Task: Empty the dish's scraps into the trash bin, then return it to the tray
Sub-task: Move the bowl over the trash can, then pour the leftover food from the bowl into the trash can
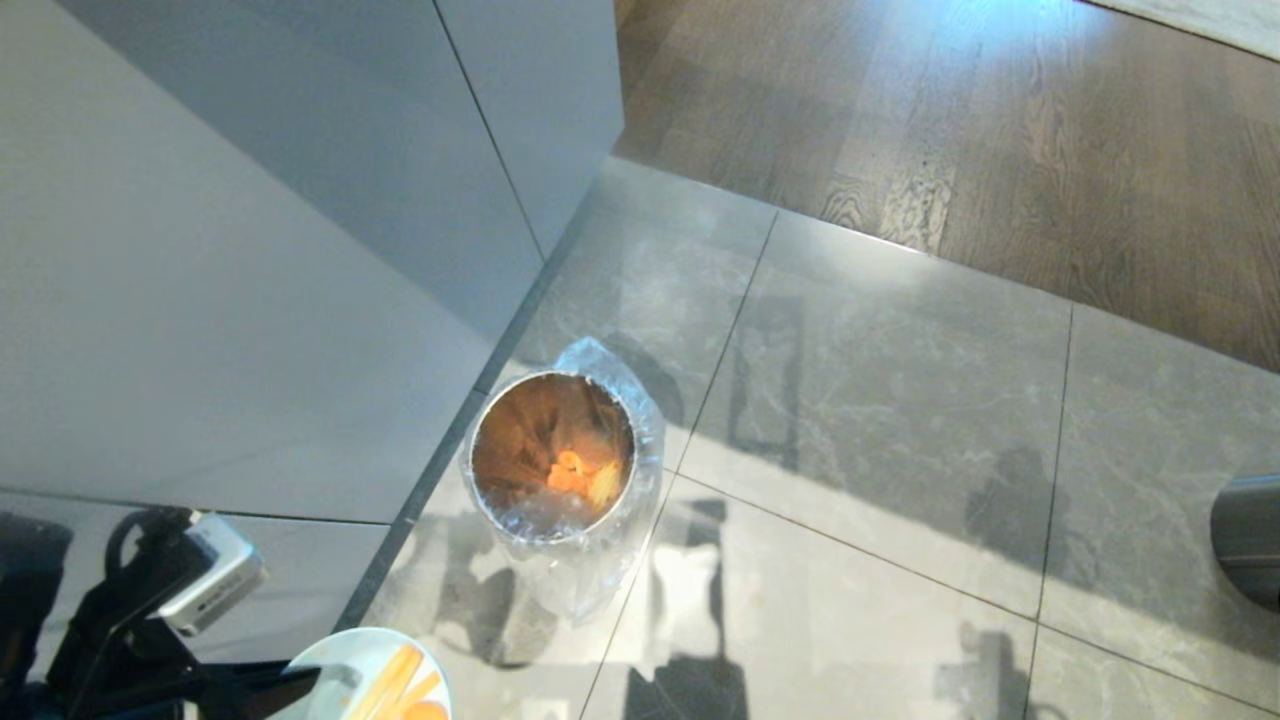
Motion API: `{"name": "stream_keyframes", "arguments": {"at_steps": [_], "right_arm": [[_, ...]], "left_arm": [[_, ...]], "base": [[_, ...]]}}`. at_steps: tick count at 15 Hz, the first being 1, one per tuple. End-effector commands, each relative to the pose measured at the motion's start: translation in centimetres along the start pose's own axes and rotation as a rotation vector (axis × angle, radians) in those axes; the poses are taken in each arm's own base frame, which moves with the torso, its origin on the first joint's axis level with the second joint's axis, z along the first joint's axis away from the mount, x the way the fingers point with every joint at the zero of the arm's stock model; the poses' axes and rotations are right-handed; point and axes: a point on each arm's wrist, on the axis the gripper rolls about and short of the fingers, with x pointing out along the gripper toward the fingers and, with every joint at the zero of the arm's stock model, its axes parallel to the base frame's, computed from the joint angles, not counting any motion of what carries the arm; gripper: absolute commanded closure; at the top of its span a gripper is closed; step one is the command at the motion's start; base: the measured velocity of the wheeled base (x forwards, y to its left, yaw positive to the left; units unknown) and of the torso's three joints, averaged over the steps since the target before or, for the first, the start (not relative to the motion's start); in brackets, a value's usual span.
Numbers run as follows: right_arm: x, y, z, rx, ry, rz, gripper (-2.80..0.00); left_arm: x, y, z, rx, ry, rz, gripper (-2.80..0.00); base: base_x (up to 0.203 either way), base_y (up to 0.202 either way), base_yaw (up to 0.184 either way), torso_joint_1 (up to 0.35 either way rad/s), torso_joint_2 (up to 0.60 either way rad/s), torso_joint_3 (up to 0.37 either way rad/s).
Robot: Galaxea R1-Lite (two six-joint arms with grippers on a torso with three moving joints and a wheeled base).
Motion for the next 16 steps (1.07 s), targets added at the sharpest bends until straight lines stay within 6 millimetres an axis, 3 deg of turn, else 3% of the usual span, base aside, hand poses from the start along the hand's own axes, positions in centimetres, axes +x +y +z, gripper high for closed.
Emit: {"name": "stream_keyframes", "arguments": {"at_steps": [1, 7, 11, 16], "right_arm": [[0.0, 0.0, 0.0, 0.001, -0.002, 0.0, 0.0], [0.0, 0.0, 0.0, 0.001, 0.0, 0.0, 0.0], [0.0, 0.0, 0.0, 0.001, 0.0, 0.0, 0.0], [0.0, 0.0, 0.0, 0.001, -0.002, 0.0, 0.0]], "left_arm": [[1.4, 0.5, 1.4, 0.003, 0.012, -0.003, 0.0], [4.5, 0.7, 6.0, 0.072, -0.227, 0.083, 0.0], [5.2, -0.7, 6.9, 0.124, -0.296, 0.112, 0.0], [8.4, -1.2, 8.2, 0.211, -0.386, 0.133, 0.0]], "base": [[0.0, 0.0, 0.0, 0.0, 0.0, 0.0], [0.0, 0.0, 0.0, 0.0, 0.0, 0.0], [0.0, 0.0, 0.0, 0.0, 0.0, 0.0], [0.0, 0.0, 0.0, 0.0, 0.0, 0.0]]}}
